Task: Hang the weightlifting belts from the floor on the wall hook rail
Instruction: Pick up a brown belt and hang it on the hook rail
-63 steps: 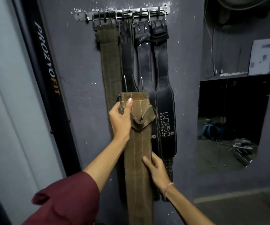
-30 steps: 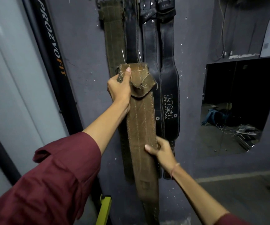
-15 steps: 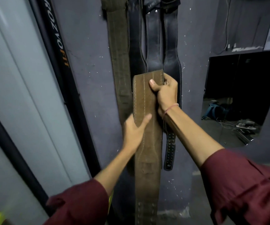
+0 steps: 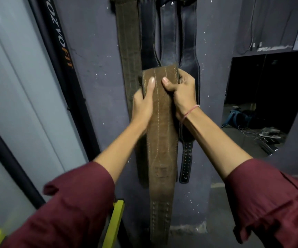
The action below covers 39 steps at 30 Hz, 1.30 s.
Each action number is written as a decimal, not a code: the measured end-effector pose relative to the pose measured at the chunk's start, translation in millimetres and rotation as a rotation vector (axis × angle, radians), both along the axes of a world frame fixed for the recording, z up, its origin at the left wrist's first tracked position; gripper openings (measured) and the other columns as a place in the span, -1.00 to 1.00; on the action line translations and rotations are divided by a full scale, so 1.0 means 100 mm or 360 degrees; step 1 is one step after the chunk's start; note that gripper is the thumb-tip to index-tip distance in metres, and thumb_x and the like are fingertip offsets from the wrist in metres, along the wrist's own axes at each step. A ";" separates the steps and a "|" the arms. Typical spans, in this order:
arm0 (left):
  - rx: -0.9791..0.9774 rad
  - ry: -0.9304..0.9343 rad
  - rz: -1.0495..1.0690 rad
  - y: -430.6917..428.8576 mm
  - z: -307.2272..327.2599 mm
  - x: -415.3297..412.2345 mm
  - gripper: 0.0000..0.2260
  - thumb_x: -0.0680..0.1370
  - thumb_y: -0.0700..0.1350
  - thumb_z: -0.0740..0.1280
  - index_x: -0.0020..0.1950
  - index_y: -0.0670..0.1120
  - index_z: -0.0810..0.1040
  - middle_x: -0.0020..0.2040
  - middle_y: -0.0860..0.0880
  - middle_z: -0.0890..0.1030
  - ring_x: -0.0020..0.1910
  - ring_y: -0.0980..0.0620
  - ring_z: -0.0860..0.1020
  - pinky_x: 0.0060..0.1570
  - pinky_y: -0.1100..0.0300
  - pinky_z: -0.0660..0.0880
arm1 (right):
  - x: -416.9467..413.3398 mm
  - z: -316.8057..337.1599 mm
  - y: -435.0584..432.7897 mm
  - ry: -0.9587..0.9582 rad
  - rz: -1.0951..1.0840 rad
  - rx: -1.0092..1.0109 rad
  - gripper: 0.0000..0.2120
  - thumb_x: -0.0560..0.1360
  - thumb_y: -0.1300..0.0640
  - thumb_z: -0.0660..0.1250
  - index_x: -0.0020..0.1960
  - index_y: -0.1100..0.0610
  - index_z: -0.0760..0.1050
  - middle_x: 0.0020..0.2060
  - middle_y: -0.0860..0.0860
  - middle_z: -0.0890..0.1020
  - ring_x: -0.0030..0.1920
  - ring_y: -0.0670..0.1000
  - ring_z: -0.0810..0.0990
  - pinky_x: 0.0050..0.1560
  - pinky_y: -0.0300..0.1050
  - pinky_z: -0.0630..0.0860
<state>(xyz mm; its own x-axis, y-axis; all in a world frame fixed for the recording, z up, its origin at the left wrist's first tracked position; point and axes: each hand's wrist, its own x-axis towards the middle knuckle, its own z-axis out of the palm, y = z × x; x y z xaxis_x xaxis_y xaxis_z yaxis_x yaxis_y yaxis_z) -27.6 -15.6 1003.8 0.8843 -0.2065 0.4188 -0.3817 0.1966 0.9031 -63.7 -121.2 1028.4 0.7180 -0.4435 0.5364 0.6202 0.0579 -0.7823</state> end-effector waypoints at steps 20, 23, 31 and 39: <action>-0.0255 0.0166 -0.0169 -0.05 0.07 0.23 -0.86 0.58 -0.31 0.28 0.09 -0.30 0.57 -0.06 -0.23 0.64 -0.04 -0.19 0.62 -0.05 -0.08 0.62 | -0.33 -1.90 -0.06 0.0834 0.0363 -0.0298 -0.77 0.47 0.28 0.43 0.10 0.11 0.56 0.05 0.03 0.68 0.16 0.12 0.64 0.16 -0.04 0.59; -0.0170 0.0047 -0.0110 -0.10 0.06 0.23 -0.84 0.57 -0.25 0.30 0.12 -0.26 0.55 0.03 -0.24 0.66 0.05 -0.23 0.64 0.15 -0.17 0.57 | -0.17 -1.03 -0.07 0.0437 0.0473 -0.0037 -0.74 0.56 0.21 0.32 0.24 0.16 0.48 0.15 0.14 0.64 0.11 0.09 0.65 0.17 0.05 0.59; -0.0008 -0.0442 0.0678 -0.12 -0.72 -0.12 -0.64 0.62 0.07 0.27 0.34 -0.06 0.36 0.21 -0.02 0.59 0.17 0.08 0.58 0.19 0.00 0.54 | 0.01 -0.56 0.07 0.0395 0.0104 -0.0107 -0.79 0.47 0.34 0.35 0.09 0.27 0.62 -0.02 0.18 0.71 0.02 0.12 0.68 0.13 0.04 0.61; 0.0090 -0.0415 0.0598 -0.04 -1.46 -0.26 -0.21 0.33 -0.13 0.59 0.44 -0.01 0.22 0.35 0.01 0.28 0.35 0.03 0.42 0.29 0.00 0.47 | 0.10 -0.61 0.15 0.0467 -0.0096 0.0028 -0.88 0.46 0.36 0.35 -0.04 0.40 0.59 -0.22 0.17 0.64 -0.21 0.08 0.60 -0.17 -0.07 0.58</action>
<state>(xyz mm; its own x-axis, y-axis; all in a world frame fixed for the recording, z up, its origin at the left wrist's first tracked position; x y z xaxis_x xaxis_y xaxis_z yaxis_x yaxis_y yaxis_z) -53.7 -20.1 857.8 0.7687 0.0797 0.6347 -0.6332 -0.0456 0.7726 -53.7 -106.2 967.3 0.8133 -0.4974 0.3019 0.3707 0.0429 -0.9278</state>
